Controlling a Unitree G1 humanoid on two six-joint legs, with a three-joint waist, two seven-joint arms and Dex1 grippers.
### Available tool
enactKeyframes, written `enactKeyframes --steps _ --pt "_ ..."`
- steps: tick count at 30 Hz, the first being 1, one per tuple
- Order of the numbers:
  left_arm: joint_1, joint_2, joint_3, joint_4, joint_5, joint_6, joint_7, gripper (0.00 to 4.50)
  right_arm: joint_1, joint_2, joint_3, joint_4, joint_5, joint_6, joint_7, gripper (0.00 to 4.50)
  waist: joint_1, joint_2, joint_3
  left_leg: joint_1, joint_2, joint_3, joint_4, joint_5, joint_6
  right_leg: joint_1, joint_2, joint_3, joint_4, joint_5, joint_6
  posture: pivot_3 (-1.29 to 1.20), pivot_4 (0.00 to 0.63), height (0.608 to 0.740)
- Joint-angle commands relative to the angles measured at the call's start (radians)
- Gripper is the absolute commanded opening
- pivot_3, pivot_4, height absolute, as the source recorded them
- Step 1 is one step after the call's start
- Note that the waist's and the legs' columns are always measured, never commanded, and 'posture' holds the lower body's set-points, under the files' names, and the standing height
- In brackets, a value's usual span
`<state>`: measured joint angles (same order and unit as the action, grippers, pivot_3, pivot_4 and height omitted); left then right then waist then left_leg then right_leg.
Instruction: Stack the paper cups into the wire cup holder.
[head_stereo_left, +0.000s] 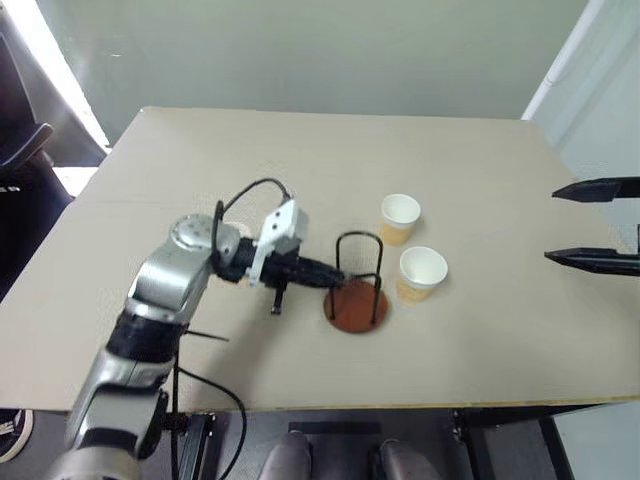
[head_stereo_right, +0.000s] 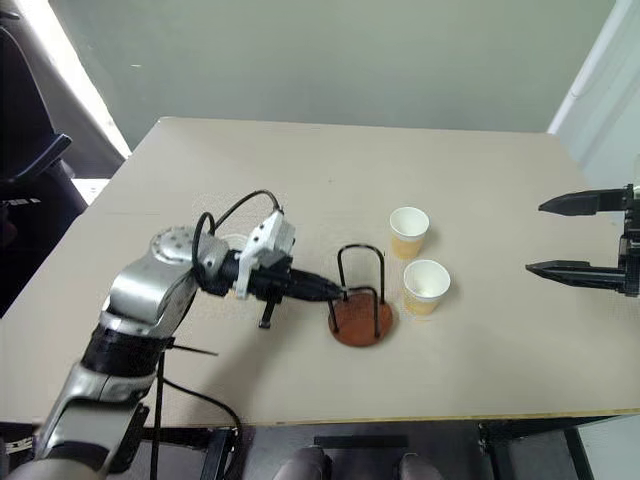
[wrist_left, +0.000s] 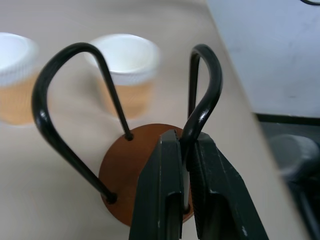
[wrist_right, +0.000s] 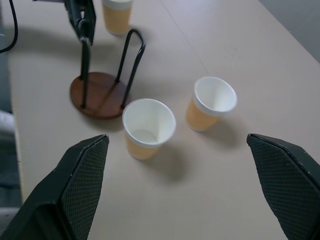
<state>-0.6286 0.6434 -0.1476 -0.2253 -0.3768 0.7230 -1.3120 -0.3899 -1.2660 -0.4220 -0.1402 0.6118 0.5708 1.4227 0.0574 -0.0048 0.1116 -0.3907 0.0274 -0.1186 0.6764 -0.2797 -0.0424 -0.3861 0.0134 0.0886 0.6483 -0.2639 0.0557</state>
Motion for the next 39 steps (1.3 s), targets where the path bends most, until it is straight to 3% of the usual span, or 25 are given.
enactKeyframes --steps 1,4,12,16,25,30,39 --pt "0.022 -0.013 0.008 -0.110 -0.037 0.082 0.106 0.02 -0.028 -0.003 -0.008 -0.032 0.030 -0.003 -0.015 4.50 0.000 0.000 0.000 0.003 0.000 0.000 0.000 -0.001 0.001 0.003 0.000 0.000 0.000 0.000 0.000 0.00 0.150 0.740" --pt "0.045 -0.002 -0.019 -0.158 -0.034 0.092 0.145 0.02 -0.042 -0.007 0.002 -0.020 0.033 -0.008 -0.011 4.50 -0.003 0.000 0.000 0.010 0.000 0.000 0.001 -0.003 0.005 0.010 0.000 0.000 0.000 0.000 0.000 0.00 0.150 0.740" --pt "0.061 0.030 -0.090 -0.147 0.003 0.035 0.182 0.02 -0.058 -0.007 0.017 -0.004 0.031 -0.018 -0.003 4.50 -0.002 0.000 0.000 0.010 0.000 0.000 0.002 -0.003 0.005 0.010 0.000 0.000 0.000 0.000 -0.001 0.00 0.150 0.740" --pt "0.059 0.039 -0.099 -0.127 -0.006 0.037 0.187 1.16 -0.064 -0.004 0.027 -0.010 0.032 -0.016 -0.013 4.50 -0.003 0.000 0.000 0.010 0.000 0.000 0.001 -0.003 0.005 0.010 0.000 0.001 0.000 0.001 -0.001 0.00 0.150 0.740" --pt "0.067 0.072 -0.073 -0.143 -0.055 0.057 0.182 4.49 -0.094 0.005 0.081 -0.028 0.036 -0.015 -0.020 4.50 -0.003 0.000 0.000 0.009 0.000 0.000 0.000 -0.004 0.005 0.009 0.000 0.001 -0.002 0.000 -0.001 0.00 0.150 0.740" --pt "0.076 0.149 0.035 -0.159 -0.101 0.059 0.173 4.49 -0.138 0.013 0.195 -0.046 -0.001 -0.049 0.005 4.50 -0.006 0.000 0.000 0.009 0.000 0.000 -0.002 -0.004 0.004 0.007 0.000 0.001 -0.002 0.000 -0.001 0.00 0.150 0.740" --pt "0.205 0.369 0.300 -0.240 -0.163 0.033 0.149 4.49 -0.288 0.157 0.497 0.010 -0.192 -0.125 0.004 4.50 -0.023 0.000 0.000 0.008 0.001 0.000 -0.006 -0.004 0.005 0.004 -0.001 0.001 -0.002 0.001 -0.003 0.00 0.150 0.740"
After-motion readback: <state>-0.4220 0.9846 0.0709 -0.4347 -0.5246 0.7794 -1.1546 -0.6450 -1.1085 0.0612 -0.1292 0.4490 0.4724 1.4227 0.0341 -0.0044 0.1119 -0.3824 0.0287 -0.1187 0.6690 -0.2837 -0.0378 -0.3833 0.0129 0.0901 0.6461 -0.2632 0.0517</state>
